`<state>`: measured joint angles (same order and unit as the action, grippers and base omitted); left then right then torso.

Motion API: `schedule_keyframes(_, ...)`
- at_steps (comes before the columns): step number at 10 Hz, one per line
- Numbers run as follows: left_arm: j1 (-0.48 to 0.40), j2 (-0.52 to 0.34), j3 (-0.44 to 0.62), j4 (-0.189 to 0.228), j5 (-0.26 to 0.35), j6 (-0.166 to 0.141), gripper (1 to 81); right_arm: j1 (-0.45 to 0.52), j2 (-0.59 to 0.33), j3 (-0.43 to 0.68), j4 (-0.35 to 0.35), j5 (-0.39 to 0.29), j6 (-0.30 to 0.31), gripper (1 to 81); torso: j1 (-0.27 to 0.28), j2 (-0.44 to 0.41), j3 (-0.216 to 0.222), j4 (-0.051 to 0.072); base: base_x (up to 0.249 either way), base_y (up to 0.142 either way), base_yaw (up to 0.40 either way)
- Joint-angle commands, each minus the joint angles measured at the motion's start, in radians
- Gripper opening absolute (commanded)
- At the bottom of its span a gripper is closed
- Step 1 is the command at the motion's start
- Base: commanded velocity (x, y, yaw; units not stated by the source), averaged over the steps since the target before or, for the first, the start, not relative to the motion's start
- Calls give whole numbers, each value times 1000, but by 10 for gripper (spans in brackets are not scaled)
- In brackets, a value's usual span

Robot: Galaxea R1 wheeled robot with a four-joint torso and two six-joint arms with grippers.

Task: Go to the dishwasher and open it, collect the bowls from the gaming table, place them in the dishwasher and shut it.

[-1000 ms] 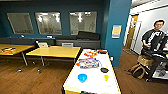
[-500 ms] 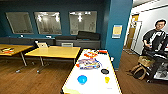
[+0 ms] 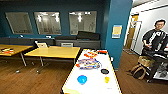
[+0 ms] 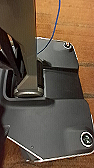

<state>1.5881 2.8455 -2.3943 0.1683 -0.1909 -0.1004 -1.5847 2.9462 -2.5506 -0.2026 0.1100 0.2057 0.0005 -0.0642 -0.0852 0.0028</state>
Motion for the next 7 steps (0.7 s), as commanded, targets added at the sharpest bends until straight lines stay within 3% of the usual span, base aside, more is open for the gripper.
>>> schedule_keyframes(1,-38,-11,10,2,44,7,811,41,-3,7,-1,-46,-3,811,0,0,0,0,0,78,0)
schedule_keyframes(3,-36,-11,10,5,44,7,811,41,-3,7,-1,-46,-3,811,0,0,0,0,0,74,0)
schedule_keyframes(7,-38,-9,10,8,44,7,811,41,-3,7,-1,-46,-3,811,0,0,0,0,21,0,0)
